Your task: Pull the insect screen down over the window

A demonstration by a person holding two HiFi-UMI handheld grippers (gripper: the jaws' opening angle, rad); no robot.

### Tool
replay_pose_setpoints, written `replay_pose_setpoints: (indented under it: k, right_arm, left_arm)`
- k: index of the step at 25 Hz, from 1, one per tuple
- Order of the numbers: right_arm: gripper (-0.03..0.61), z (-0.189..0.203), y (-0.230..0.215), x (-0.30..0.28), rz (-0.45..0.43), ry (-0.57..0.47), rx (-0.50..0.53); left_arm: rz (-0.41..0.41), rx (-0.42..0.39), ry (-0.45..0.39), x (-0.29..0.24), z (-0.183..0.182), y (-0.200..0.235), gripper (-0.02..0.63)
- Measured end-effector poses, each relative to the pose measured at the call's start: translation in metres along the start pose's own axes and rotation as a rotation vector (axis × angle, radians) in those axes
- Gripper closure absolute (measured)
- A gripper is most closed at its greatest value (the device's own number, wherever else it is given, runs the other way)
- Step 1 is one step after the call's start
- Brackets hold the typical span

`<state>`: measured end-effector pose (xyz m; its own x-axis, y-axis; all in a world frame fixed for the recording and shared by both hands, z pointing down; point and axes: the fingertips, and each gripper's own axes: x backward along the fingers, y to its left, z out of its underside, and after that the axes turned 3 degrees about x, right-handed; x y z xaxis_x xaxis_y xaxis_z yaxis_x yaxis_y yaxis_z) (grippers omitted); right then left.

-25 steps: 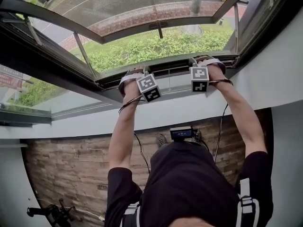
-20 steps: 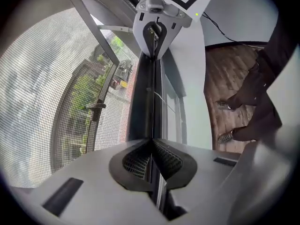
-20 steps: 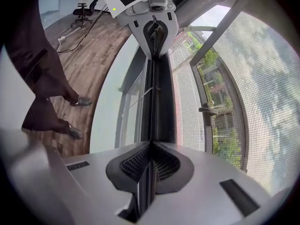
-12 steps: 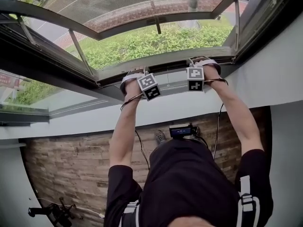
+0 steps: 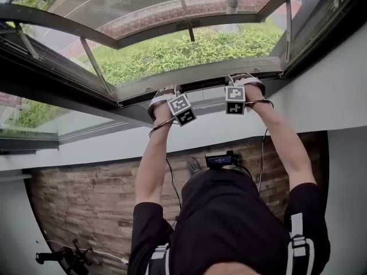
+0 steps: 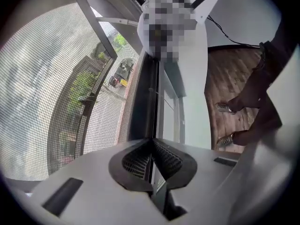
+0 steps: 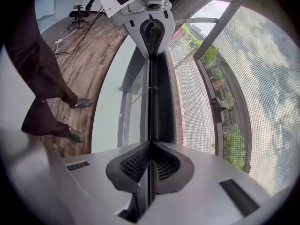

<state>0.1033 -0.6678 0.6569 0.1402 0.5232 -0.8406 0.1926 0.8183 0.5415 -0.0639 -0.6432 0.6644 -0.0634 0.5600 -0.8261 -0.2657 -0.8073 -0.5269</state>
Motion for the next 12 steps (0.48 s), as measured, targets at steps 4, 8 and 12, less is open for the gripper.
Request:
replay_pose_setpoints:
  k: [4, 8, 12]
  right_arm:
    - [0.557, -0.003, 0.004, 0.005, -0.022, -0.023, 0.007]
    - [0.558, 0.003, 0.006, 0.015, -0.052, 0.002, 0.0]
    - [0.558, -0.003, 0.009, 0.023, -0.094, -0.011, -0.009]
  left_arm:
    - [-0.004, -0.004, 0.007, 0.005, 0.003, -0.006, 0.594]
    - [-0.014, 0.012, 0.02, -0.004, -0.005, -0.005, 0.594]
    - [-0.025, -0.045, 0.049, -0.002, -0.004, -0.006, 0.594]
